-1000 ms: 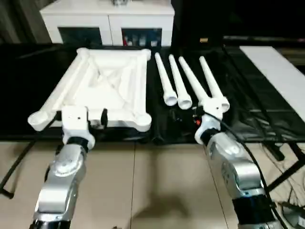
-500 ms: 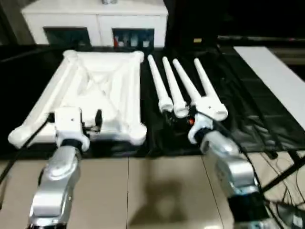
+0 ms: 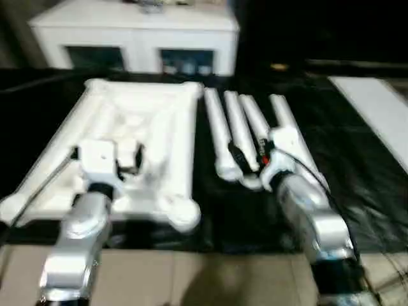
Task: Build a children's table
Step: Move to table
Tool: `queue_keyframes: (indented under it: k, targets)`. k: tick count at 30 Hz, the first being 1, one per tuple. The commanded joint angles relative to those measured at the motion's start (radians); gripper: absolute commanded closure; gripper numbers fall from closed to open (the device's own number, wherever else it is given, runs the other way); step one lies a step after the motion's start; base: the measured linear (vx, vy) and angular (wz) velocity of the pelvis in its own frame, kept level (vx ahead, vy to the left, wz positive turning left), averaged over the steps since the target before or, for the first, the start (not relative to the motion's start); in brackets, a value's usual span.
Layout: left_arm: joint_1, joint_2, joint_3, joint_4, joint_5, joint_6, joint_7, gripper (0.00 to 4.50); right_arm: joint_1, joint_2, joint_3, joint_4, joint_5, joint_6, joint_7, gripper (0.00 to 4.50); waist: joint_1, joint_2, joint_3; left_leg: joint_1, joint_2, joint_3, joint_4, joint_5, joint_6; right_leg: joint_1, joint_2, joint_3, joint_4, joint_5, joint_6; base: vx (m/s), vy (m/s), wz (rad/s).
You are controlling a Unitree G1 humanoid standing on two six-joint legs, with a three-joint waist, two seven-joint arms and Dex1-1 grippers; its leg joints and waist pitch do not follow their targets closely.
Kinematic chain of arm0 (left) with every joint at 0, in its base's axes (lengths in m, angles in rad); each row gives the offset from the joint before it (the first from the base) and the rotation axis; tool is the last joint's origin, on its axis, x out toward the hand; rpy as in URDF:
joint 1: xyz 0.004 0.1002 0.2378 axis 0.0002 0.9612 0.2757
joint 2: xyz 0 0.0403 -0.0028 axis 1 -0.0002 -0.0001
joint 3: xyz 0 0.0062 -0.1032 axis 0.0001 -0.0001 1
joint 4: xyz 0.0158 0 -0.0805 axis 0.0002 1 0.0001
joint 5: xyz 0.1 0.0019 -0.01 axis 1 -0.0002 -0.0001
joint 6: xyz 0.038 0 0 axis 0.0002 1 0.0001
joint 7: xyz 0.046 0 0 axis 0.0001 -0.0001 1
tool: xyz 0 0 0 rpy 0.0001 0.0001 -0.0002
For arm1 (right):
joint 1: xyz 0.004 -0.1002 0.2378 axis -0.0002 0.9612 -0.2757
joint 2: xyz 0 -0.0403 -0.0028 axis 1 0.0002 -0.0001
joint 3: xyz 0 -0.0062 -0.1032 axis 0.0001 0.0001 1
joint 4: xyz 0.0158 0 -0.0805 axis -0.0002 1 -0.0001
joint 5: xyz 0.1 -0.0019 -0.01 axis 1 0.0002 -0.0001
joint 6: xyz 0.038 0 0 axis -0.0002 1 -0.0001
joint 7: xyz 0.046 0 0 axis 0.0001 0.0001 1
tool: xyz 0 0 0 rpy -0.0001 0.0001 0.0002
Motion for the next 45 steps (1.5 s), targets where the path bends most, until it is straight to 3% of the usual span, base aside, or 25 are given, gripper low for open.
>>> queue_keyframes:
  k: [1,2,3,4,5,6,7,8,9,10,11,12,13,14,15,16,17,19,20,22,26,31,33,40,45]
  targets:
    - [-0.015,-0.011,-0.023,-0.002,0.003,0.006,-0.014,0.00,0.005,-0.034,-0.027,-0.006,0.003,-0.004,-0.004,0.04,-0.027,0.045,-0.064,0.161,0.144,-0.121,-0.113,-0.089,0.226,-0.145,-0.010,0.023,0.053,-0.075,0.039,0.194,0.037,0.05]
    - [-0.019,-0.015,-0.022,0.004,0.004,0.004,-0.022,0.00,0.006,-0.044,-0.021,-0.007,0.004,-0.006,0.005,0.04,-0.029,0.042,-0.058,0.153,0.134,-0.109,-0.122,-0.028,0.268,-0.167,-0.015,0.024,0.067,-0.011,0.085,0.147,0.033,0.07]
    - [-0.021,-0.015,-0.023,0.007,0.003,0.003,-0.024,0.00,0.007,-0.046,-0.019,-0.008,0.007,-0.005,0.010,0.04,-0.031,0.029,-0.060,0.156,0.132,-0.100,-0.123,0.020,0.291,-0.183,-0.019,0.025,0.067,0.027,0.100,0.147,0.033,0.07]
    - [-0.020,-0.013,-0.028,0.008,-0.002,-0.004,-0.036,0.00,0.009,-0.048,-0.022,-0.016,0.005,0.006,0.009,0.04,-0.028,0.017,-0.047,0.140,0.160,-0.012,-0.151,-0.002,0.249,-0.202,-0.035,0.031,0.059,0.109,0.079,0.138,-0.008,-0.08]
    - [-0.018,-0.011,-0.033,0.008,-0.005,-0.009,-0.044,0.00,0.010,-0.048,-0.024,-0.021,0.002,0.014,0.008,0.04,-0.016,-0.006,-0.030,0.124,0.164,0.055,-0.185,-0.112,0.180,-0.190,-0.051,0.032,0.023,0.186,0.008,0.132,-0.071,-0.29]
    - [-0.011,-0.004,-0.044,0.008,-0.023,-0.031,-0.083,0.00,0.014,-0.051,-0.025,-0.037,0.001,0.019,0.012,0.04,-0.018,-0.039,-0.025,0.125,0.154,0.094,-0.189,-0.210,0.152,-0.172,-0.064,0.044,-0.025,0.218,-0.037,0.132,-0.071,-0.29]
    - [-0.004,0.007,-0.056,0.008,-0.033,-0.053,-0.117,0.00,0.017,-0.052,-0.023,-0.050,0.000,0.024,0.016,0.04,0.003,-0.089,-0.028,0.147,0.052,0.187,-0.103,-0.340,0.083,-0.155,-0.063,0.124,-0.151,0.073,-0.134,0.180,-0.144,-0.31]
    - [0.013,0.028,-0.077,0.007,-0.059,-0.090,-0.190,0.00,0.021,-0.058,-0.013,-0.074,-0.009,0.025,0.025,0.04,0.059,-0.088,-0.024,0.070,-0.018,0.112,0.029,-0.250,0.097,-0.028,-0.220,0.264,-0.225,-0.260,-0.223,0.212,-0.123,-0.21]
    - [0.022,0.038,-0.084,0.004,-0.075,-0.102,-0.230,0.00,0.022,-0.062,-0.007,-0.085,-0.012,0.030,0.030,0.04,0.065,-0.089,-0.035,0.041,0.008,0.067,0.026,-0.111,0.071,-0.003,-0.235,0.284,-0.206,-0.212,-0.235,0.212,-0.123,-0.21]
    - [0.024,0.039,-0.085,0.004,-0.077,-0.104,-0.236,0.00,0.023,-0.062,-0.006,-0.087,-0.013,0.031,0.031,0.04,0.052,-0.088,-0.054,-0.010,-0.002,0.022,0.013,0.135,0.020,0.012,-0.179,0.233,-0.125,0.191,-0.151,0.170,-0.080,-0.15]
    - [0.047,0.065,-0.092,-0.008,-0.123,-0.143,-0.342,0.00,0.025,-0.086,0.018,-0.117,-0.015,0.046,0.055,0.04,0.039,-0.070,-0.049,-0.010,-0.015,0.017,-0.006,0.267,-0.018,-0.021,-0.130,0.180,-0.101,0.639,-0.063,0.114,-0.092,-0.04]
    - [0.047,0.065,-0.092,-0.008,-0.123,-0.143,-0.342,0.00,0.025,-0.086,0.018,-0.117,-0.015,0.046,0.055,0.04,0.037,-0.058,-0.051,-0.009,-0.013,0.018,-0.028,0.312,-0.033,-0.038,-0.108,0.150,-0.095,0.792,-0.035,0.114,-0.092,-0.04]
    - [0.062,0.112,-0.109,-0.029,-0.162,-0.122,-0.451,0.00,0.032,-0.136,0.056,-0.151,-0.011,0.057,0.115,0.04,0.021,-0.032,-0.051,-0.023,-0.003,0.029,-0.070,0.356,-0.046,-0.062,-0.058,0.102,-0.095,0.885,0.011,0.066,-0.053,-0.04]
    - [0.065,0.131,-0.116,-0.037,-0.172,-0.111,-0.487,0.00,0.036,-0.157,0.069,-0.162,-0.010,0.058,0.140,0.04,0.025,-0.020,-0.057,-0.022,0.017,0.026,-0.074,0.306,-0.041,-0.067,-0.053,0.096,-0.103,0.811,0.039,0.000,0.000,0.00]
    - [0.067,0.141,-0.122,-0.041,-0.177,-0.105,-0.507,0.00,0.039,-0.168,0.077,-0.168,-0.010,0.057,0.155,0.04,0.017,-0.003,-0.047,-0.022,0.061,0.019,-0.090,0.145,-0.049,-0.071,-0.056,0.095,-0.119,0.531,0.034,0.000,0.000,0.00]
    - [0.068,0.158,-0.127,-0.047,-0.191,-0.087,-0.539,0.00,0.042,-0.189,0.085,-0.174,-0.011,0.055,0.181,0.04,0.015,0.003,-0.045,-0.005,0.094,0.015,-0.099,-0.003,-0.065,-0.071,-0.065,0.104,-0.141,0.238,-0.013,0.000,0.000,0.00]
    - [0.067,0.171,-0.130,-0.049,-0.202,-0.076,-0.564,0.00,0.045,-0.204,0.090,-0.179,-0.012,0.056,0.199,0.04,0.014,0.001,-0.040,0.005,0.112,0.019,-0.111,-0.075,-0.065,-0.076,-0.073,0.111,-0.150,0.076,-0.080,0.000,0.000,0.00]
    - [0.056,0.225,-0.144,-0.043,-0.237,-0.048,-0.648,0.00,0.044,-0.250,0.093,-0.191,0.012,0.066,0.282,0.04,0.013,-0.001,-0.026,0.008,0.113,0.038,-0.123,-0.183,-0.066,-0.085,-0.079,0.114,-0.168,-0.129,-0.123,0.000,0.000,0.00]
    - [0.051,0.239,-0.146,-0.038,-0.243,-0.046,-0.668,0.00,0.043,-0.261,0.093,-0.195,0.019,0.072,0.303,0.04,0.014,-0.006,-0.020,0.010,0.108,0.046,-0.126,-0.225,-0.065,-0.088,-0.084,0.118,-0.176,-0.241,-0.118,0.000,0.000,0.00]
    - [0.045,0.260,-0.148,-0.035,-0.252,-0.039,-0.696,0.00,0.040,-0.277,0.093,-0.201,0.032,0.078,0.334,0.04,0.018,-0.010,-0.018,0.018,0.105,0.055,-0.128,-0.240,-0.062,-0.095,-0.090,0.120,-0.191,-0.365,-0.089,0.000,0.000,0.00]
    - [-0.011,0.376,-0.138,0.016,-0.261,-0.008,-0.828,0.00,0.013,-0.393,0.122,-0.238,0.097,0.093,0.524,0.04,0.025,-0.013,-0.022,0.015,0.109,0.065,-0.134,-0.200,-0.041,-0.097,-0.092,0.119,-0.188,-0.338,-0.068,0.000,0.000,0.00]
    - [-0.028,0.475,-0.136,0.045,-0.257,0.016,-0.930,0.00,0.002,-0.478,0.139,-0.277,0.143,0.119,0.663,0.04,0.029,-0.018,-0.027,0.006,0.110,0.066,-0.133,-0.151,-0.026,-0.091,-0.099,0.116,-0.180,-0.297,-0.080,0.000,0.000,0.00]
    - [-0.024,0.564,-0.138,0.080,-0.250,0.010,-1.017,0.17,-0.004,-0.520,0.146,-0.286,0.154,0.134,0.729,0.01,0.031,-0.022,-0.031,0.005,0.111,0.070,-0.128,-0.112,-0.016,-0.093,-0.099,0.119,-0.173,-0.233,-0.093,0.000,0.000,0.00]
    - [-0.008,0.676,-0.145,0.105,-0.241,0.009,-1.143,0.78,-0.019,-0.544,0.179,-0.261,0.144,0.123,0.776,0.00,0.037,-0.019,-0.038,0.002,0.114,0.074,-0.123,-0.053,-0.003,-0.090,-0.101,0.115,-0.151,-0.054,-0.162,0.000,0.000,0.00]
    - [-0.027,0.702,-0.193,0.151,-0.198,-0.031,-1.182,1.23,-0.022,-0.540,0.202,-0.271,0.143,0.126,0.801,0.00,0.041,-0.019,-0.032,0.006,0.117,0.075,-0.128,-0.093,-0.009,-0.092,-0.105,0.116,-0.159,-0.133,-0.151,0.000,0.000,0.00]
